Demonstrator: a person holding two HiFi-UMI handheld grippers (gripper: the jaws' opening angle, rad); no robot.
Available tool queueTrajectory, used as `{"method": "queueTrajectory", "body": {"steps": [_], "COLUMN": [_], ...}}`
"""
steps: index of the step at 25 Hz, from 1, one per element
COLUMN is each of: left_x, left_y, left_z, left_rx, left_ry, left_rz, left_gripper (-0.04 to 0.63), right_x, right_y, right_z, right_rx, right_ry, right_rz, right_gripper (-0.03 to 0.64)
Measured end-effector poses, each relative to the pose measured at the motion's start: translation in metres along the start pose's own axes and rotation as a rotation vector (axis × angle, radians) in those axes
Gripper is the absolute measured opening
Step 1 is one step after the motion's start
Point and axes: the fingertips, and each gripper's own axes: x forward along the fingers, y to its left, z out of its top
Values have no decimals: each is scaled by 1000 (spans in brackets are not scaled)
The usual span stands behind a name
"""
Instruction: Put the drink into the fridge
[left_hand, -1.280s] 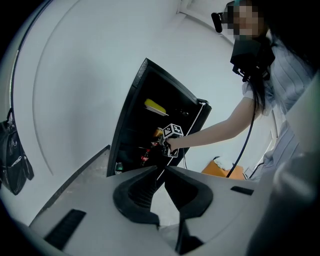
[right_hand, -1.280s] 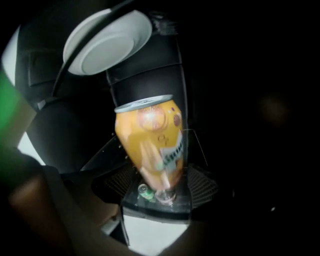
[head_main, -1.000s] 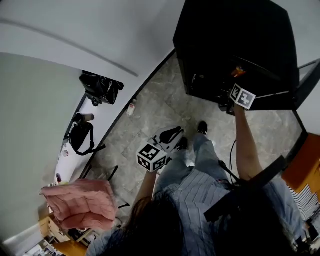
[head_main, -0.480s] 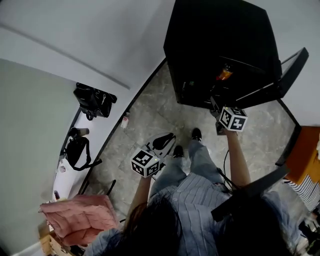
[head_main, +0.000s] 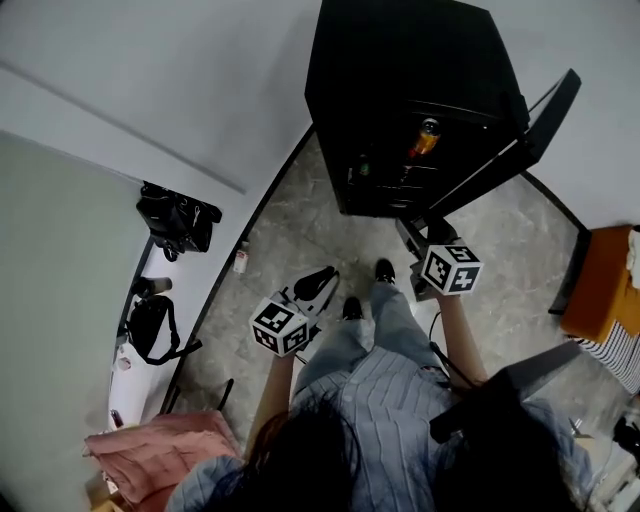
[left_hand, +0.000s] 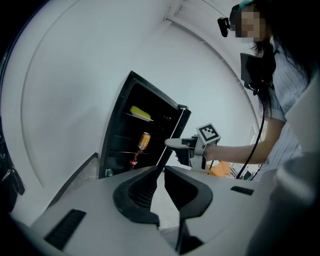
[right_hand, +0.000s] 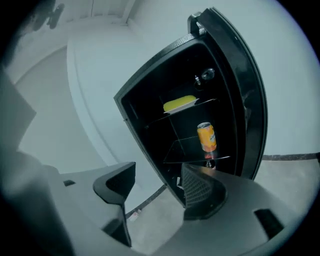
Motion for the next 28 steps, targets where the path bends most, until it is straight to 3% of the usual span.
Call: {"method": "queueTrajectory", "body": {"steps": [5, 10, 16, 23, 28], "left_x": [-15, -30, -46, -47, -36], "left_y": [-8, -14, -14, -13, -33], "left_z": [-13, -26, -37, -59, -61], "left_rx": [4, 6, 8, -48, -30], "left_ry": [11, 20, 16, 32, 42], "left_rz": [-25, -49, -70, -107, -161], "left_gripper": [51, 51, 51, 51, 51], "right_x": [-22, -40, -61, -93, -114], "right_y": [33, 59, 81, 93, 90], "right_z": [-15, -31, -45, -62, -66], "right_rx": [7, 19, 19, 19, 23], "right_ry": [-18, -31, -37, -18, -12], "right_rz": [25, 39, 39, 9, -6], "right_gripper": [275, 195, 162, 131, 120]}}
